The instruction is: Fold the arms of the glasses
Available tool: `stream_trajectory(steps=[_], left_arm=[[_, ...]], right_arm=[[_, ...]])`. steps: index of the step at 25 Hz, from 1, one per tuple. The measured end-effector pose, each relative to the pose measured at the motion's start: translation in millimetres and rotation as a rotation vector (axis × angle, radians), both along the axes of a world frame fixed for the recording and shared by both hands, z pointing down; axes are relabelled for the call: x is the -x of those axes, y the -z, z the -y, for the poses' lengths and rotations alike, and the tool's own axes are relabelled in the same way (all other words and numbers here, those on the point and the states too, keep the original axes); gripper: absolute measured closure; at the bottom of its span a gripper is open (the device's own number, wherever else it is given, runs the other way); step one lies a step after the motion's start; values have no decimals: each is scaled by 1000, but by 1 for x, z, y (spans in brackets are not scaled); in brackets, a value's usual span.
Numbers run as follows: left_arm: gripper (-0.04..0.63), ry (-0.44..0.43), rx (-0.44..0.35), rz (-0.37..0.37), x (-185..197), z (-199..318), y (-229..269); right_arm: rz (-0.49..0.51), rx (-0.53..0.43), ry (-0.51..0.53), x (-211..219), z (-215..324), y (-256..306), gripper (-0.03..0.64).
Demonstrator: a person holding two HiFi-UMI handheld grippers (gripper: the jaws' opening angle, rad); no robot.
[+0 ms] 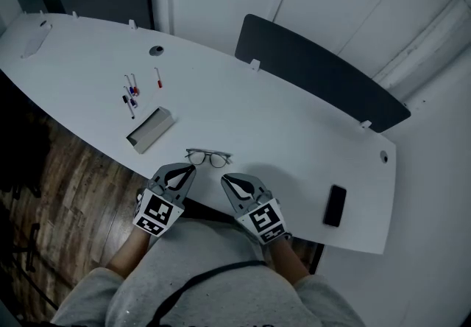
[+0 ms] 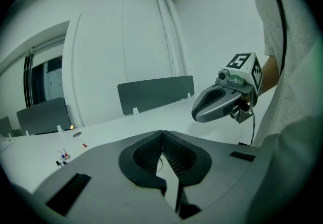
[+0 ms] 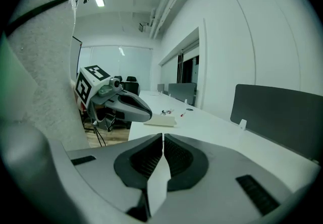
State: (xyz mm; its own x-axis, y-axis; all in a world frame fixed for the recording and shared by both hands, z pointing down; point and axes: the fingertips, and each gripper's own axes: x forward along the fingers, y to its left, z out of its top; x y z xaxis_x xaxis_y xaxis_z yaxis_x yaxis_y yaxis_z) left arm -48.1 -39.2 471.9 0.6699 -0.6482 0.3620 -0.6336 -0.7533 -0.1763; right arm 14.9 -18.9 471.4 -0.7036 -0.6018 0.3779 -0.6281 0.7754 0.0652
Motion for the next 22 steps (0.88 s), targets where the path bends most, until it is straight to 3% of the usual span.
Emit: stream_trajectory(steps=[6, 22], left_arm=[[580, 24, -15, 35, 4, -23, -3], [580, 17, 7, -94, 12, -44, 16]], right_arm=[[60, 18, 5, 4, -18, 3, 591], [113, 48, -87, 7, -46, 9, 591]])
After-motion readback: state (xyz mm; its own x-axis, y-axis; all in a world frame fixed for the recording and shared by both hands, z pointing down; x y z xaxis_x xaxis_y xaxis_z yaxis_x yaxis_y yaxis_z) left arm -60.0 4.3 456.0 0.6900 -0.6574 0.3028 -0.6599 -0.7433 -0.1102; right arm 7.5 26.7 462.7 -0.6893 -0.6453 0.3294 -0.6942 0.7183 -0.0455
